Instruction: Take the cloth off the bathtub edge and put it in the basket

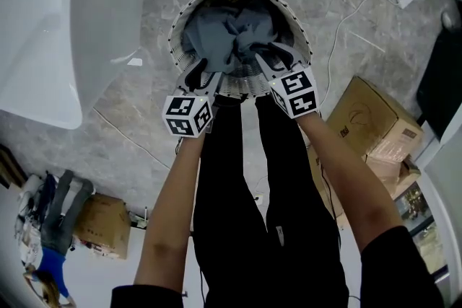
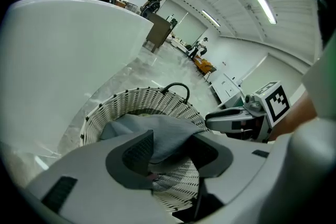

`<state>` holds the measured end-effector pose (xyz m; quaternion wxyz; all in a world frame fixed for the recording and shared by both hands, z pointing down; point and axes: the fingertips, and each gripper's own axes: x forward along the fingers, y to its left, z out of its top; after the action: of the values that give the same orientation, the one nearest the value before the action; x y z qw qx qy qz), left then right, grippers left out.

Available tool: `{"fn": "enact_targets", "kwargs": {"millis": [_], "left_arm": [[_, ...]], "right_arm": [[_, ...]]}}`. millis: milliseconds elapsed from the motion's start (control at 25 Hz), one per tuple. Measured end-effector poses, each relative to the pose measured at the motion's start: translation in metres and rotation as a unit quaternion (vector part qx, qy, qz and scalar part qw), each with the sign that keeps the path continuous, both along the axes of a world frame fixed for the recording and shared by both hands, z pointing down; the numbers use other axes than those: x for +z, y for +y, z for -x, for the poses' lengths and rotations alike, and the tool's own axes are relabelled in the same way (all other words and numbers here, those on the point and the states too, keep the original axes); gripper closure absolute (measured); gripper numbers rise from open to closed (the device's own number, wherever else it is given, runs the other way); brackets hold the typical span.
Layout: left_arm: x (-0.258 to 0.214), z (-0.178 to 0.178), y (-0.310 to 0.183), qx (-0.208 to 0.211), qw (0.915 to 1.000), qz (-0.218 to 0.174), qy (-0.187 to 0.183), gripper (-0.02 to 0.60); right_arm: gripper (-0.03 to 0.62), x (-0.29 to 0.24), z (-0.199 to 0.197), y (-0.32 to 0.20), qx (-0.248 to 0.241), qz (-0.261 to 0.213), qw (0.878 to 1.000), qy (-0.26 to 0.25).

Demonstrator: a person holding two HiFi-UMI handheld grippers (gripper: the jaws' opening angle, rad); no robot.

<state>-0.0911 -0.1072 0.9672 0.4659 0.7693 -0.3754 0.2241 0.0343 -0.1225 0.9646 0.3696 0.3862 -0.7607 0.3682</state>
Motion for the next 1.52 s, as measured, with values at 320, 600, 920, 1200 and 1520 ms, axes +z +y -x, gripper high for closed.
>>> {"fn": "enact_targets", "kwargs": {"millis": [320,600,920,1200,1520], "left_arm": [[-0.034,-0.007,0.013,-0.038,0.9990,-0.011,0.022,0.351],[-0.054,-0.026,0.001,-0.047,0.9980,-0.035,0.024,0.350],[-0.129,-0.042,-0.009,-0.075,0.9925,-0.095,0.020,0.348],[-0.258,-0.079,-0.013,-0.080,0.9810,-0.177,0.003,0.348],[-0.429,-0.140,-0.013,-0.032,0.9665,-0.253,0.026,0.348]], "right_arm": [[0.447,-0.025,0.007,0.015,-0.006,-0.007,0.999,-0.031],[0.447,-0.041,-0.004,0.011,0.015,-0.023,0.999,-0.044],[0.447,-0.122,-0.022,0.003,0.041,-0.075,0.993,-0.086],[0.447,-0.239,-0.057,-0.001,0.074,-0.121,0.983,-0.114],[0.447,-0.401,-0.093,0.010,0.099,-0.168,0.971,-0.137]]}}
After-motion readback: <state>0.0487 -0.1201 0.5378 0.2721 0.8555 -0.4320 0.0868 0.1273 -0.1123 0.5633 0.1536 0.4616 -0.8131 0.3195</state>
